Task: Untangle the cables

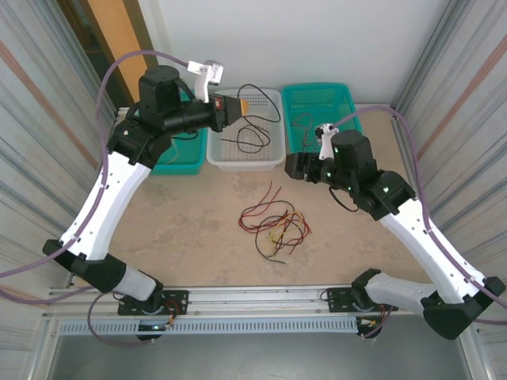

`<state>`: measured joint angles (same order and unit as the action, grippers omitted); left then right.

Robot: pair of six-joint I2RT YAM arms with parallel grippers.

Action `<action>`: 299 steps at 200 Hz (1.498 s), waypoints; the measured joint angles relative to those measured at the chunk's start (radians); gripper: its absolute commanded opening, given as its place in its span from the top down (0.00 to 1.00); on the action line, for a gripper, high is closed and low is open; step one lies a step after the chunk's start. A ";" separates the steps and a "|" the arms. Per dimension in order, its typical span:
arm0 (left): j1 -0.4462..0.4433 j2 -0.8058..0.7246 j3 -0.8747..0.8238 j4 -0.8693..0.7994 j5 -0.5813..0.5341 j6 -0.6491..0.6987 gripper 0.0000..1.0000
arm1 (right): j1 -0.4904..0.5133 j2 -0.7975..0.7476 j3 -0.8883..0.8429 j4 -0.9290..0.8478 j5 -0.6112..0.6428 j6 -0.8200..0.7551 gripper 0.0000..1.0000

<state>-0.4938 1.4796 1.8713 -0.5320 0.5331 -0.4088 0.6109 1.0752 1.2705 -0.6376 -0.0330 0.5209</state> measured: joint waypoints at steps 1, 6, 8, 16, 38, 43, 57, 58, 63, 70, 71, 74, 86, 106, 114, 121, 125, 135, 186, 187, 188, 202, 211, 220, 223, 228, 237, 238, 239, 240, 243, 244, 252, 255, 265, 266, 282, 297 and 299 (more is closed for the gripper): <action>0.001 0.000 0.000 0.002 0.000 -0.001 1.00 | 0.000 -0.002 -0.002 -0.001 0.002 0.001 0.30; 0.011 0.003 0.000 0.013 0.002 -0.008 1.00 | 0.000 -0.011 -0.019 -0.005 0.012 0.008 0.30; 0.016 0.004 -0.001 0.019 0.002 -0.010 1.00 | 0.000 -0.015 -0.027 -0.006 0.016 0.013 0.30; 0.030 0.010 -0.003 0.038 0.002 -0.020 1.00 | 0.000 -0.033 -0.057 -0.017 0.031 0.027 0.29; 0.065 0.048 -0.004 0.100 0.002 -0.043 1.00 | 0.000 -0.090 -0.138 -0.041 0.060 0.071 0.29; 0.074 0.064 -0.003 0.114 0.003 -0.048 1.00 | 0.000 -0.104 -0.153 -0.046 0.064 0.078 0.29; 0.093 0.112 -0.003 0.148 0.007 -0.068 1.00 | 0.000 -0.139 -0.183 -0.062 0.072 0.100 0.29; 0.095 0.118 -0.003 0.151 0.007 -0.069 1.00 | 0.000 -0.141 -0.184 -0.064 0.072 0.101 0.29; 0.101 0.136 -0.003 0.162 0.009 -0.077 1.00 | 0.000 -0.151 -0.190 -0.068 0.076 0.107 0.29; 0.111 0.167 -0.003 0.179 0.008 -0.088 1.00 | 0.000 -0.163 -0.195 -0.072 0.082 0.116 0.29; 0.113 0.174 -0.003 0.180 0.008 -0.091 1.00 | 0.000 -0.164 -0.195 -0.073 0.082 0.117 0.29; 0.116 0.187 -0.003 0.185 0.008 -0.094 1.00 | 0.000 -0.168 -0.196 -0.075 0.084 0.121 0.29; 0.130 0.242 -0.003 0.203 0.004 -0.106 0.90 | 0.000 -0.181 -0.196 -0.080 0.090 0.131 0.29; 0.146 0.322 -0.003 0.227 -0.012 -0.117 0.59 | 0.000 -0.195 -0.196 -0.092 0.095 0.146 0.29; 0.150 0.349 -0.004 0.232 -0.020 -0.126 0.53 | 0.000 -0.198 -0.196 -0.097 0.097 0.153 0.29; 0.153 0.370 -0.007 0.239 -0.024 -0.137 0.50 | 0.000 -0.200 -0.197 -0.100 0.098 0.154 0.29; 0.154 0.378 -0.011 0.244 -0.027 -0.141 0.48 | 0.000 -0.201 -0.198 -0.101 0.101 0.156 0.29; 0.157 0.390 -0.028 0.252 -0.030 -0.149 0.46 | 0.000 -0.202 -0.200 -0.106 0.106 0.160 0.29; 0.158 0.346 -0.158 0.263 -0.065 -0.144 0.45 | 0.000 -0.198 -0.231 -0.119 0.116 0.183 0.29; 0.158 0.343 -0.161 0.263 -0.065 -0.143 0.45 | 0.000 -0.198 -0.232 -0.119 0.116 0.183 0.29; 0.158 0.340 -0.166 0.263 -0.067 -0.142 0.45 | 0.000 -0.197 -0.232 -0.119 0.116 0.183 0.29; 0.158 0.280 -0.236 0.256 -0.092 -0.126 0.44 | 0.000 -0.183 -0.234 -0.119 0.116 0.187 0.29; 0.156 0.226 -0.294 0.249 -0.110 -0.115 0.43 | 0.000 -0.172 -0.235 -0.119 0.116 0.187 0.29; 0.155 0.161 -0.354 0.243 -0.125 -0.106 0.43 | 0.000 -0.161 -0.235 -0.119 0.117 0.188 0.29; 0.154 0.141 -0.373 0.246 -0.130 -0.103 0.43 | 0.000 -0.157 -0.235 -0.119 0.117 0.188 0.29; 0.152 0.103 -0.404 0.244 -0.135 -0.100 0.43 | 0.000 -0.150 -0.235 -0.119 0.119 0.191 0.29; 0.150 0.039 -0.459 0.247 -0.139 -0.093 0.43 | -0.002 -0.139 -0.236 -0.117 0.120 0.195 0.29; 0.150 0.033 -0.463 0.246 -0.140 -0.093 0.43 | -0.002 -0.138 -0.236 -0.117 0.120 0.195 0.29; 0.149 0.023 -0.470 0.245 -0.138 -0.093 0.43 | -0.002 -0.137 -0.237 -0.117 0.120 0.195 0.29; 0.149 0.018 -0.475 0.245 -0.138 -0.093 0.43 | -0.003 -0.136 -0.237 -0.116 0.120 0.196 0.29; 0.148 -0.002 -0.492 0.247 -0.137 -0.092 0.44 | -0.003 -0.131 -0.237 -0.116 0.121 0.198 0.29; 0.146 -0.011 -0.500 0.248 -0.137 -0.092 0.44 | -0.003 -0.130 -0.237 -0.116 0.121 0.198 0.29; 0.145 -0.063 -0.543 0.245 -0.129 -0.089 0.44 | -0.004 -0.117 -0.237 -0.116 0.121 0.204 0.30; 0.145 -0.082 -0.559 0.246 -0.121 -0.088 0.44 | -0.005 -0.112 -0.237 -0.116 0.121 0.204 0.30; 0.142 -0.132 -0.610 0.247 -0.102 -0.084 0.44 | -0.006 -0.094 -0.237 -0.117 0.123 0.206 0.30; 0.140 -0.138 -0.616 0.245 -0.100 -0.083 0.44 | -0.006 -0.091 -0.237 -0.116 0.123 0.207 0.30; 0.127 -0.202 -0.694 0.230 -0.085 -0.068 0.43 | -0.009 -0.056 -0.237 -0.116 0.124 0.214 0.30; 0.093 -0.237 -0.745 0.195 -0.086 -0.047 0.44 | -0.009 -0.034 -0.249 -0.112 0.123 0.230 0.30; 0.087 -0.239 -0.750 0.188 -0.087 -0.043 0.44 | -0.009 -0.033 -0.251 -0.112 0.123 0.231 0.30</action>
<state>-0.4068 1.2407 1.1210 -0.3439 0.4465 -0.4522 0.6018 1.0420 1.0199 -0.7498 0.0902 0.7521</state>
